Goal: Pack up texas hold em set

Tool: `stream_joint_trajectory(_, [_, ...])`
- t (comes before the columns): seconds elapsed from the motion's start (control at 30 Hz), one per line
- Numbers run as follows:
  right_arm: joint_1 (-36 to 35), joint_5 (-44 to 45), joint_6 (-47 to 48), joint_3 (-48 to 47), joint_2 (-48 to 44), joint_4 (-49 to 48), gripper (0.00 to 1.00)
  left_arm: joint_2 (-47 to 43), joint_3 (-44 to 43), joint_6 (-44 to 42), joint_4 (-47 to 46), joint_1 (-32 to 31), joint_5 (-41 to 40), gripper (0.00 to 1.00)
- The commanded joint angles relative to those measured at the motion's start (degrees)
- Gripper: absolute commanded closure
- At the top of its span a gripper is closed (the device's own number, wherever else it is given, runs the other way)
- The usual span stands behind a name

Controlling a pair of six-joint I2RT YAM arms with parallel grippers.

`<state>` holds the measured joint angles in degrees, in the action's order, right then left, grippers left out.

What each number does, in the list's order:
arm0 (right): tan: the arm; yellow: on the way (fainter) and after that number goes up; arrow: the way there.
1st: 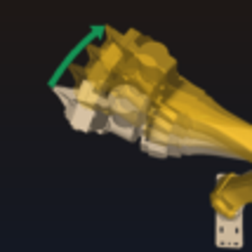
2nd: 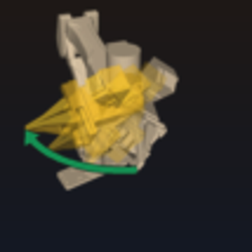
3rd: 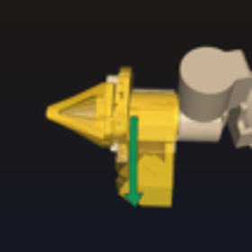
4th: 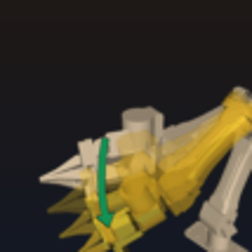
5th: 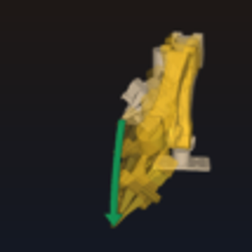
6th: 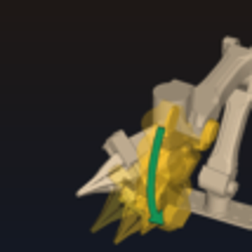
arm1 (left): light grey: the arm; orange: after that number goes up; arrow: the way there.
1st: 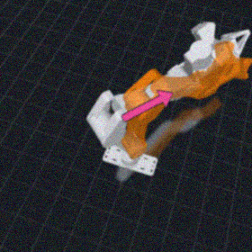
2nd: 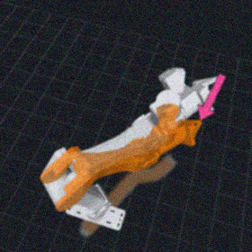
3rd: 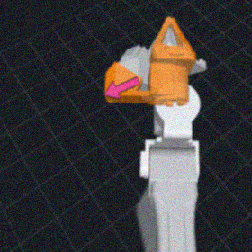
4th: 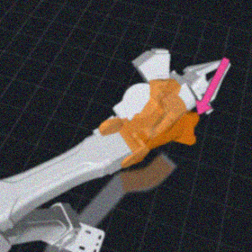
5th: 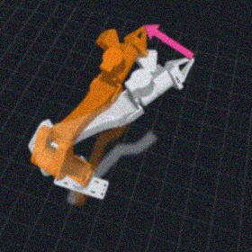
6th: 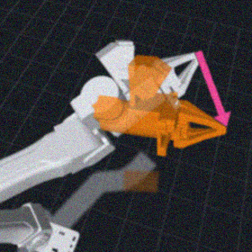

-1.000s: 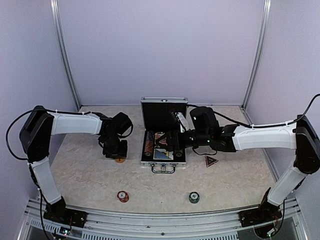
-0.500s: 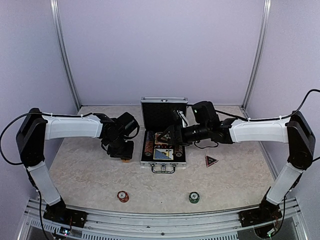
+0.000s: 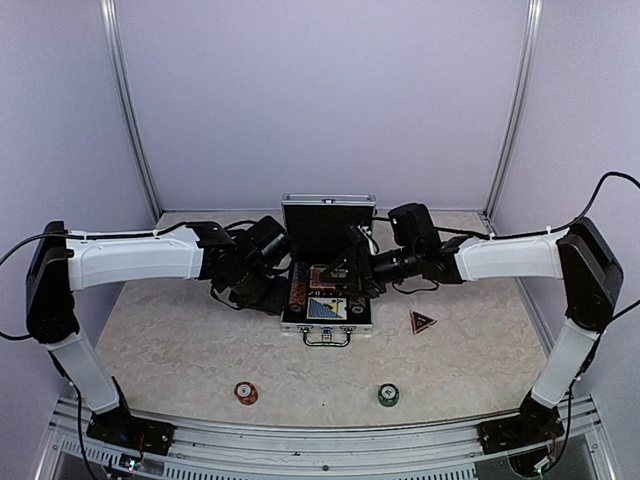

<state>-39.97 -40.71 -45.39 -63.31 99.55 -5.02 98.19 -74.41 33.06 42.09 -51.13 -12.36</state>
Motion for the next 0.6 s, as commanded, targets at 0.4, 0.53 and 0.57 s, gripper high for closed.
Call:
stream_joint_trajectory(0.4, [1.82,-9.7,-6.23,-1.59,5.45,-5.02,0.22,-1.78,-6.46,-4.72,0.38,-8.42,-5.21,0.55])
stream_joint_trajectory(0.53, [1.78,-11.51,-6.98,-1.64,6.39,-6.34,0.27,-1.53,-7.34,-5.23,0.29,-9.68,-5.18,0.55])
stream_joint_trajectory(0.57, [1.75,-11.65,-6.93,-1.64,6.49,-6.32,0.28,-1.41,-7.59,-5.36,0.27,-9.86,-5.09,0.55])
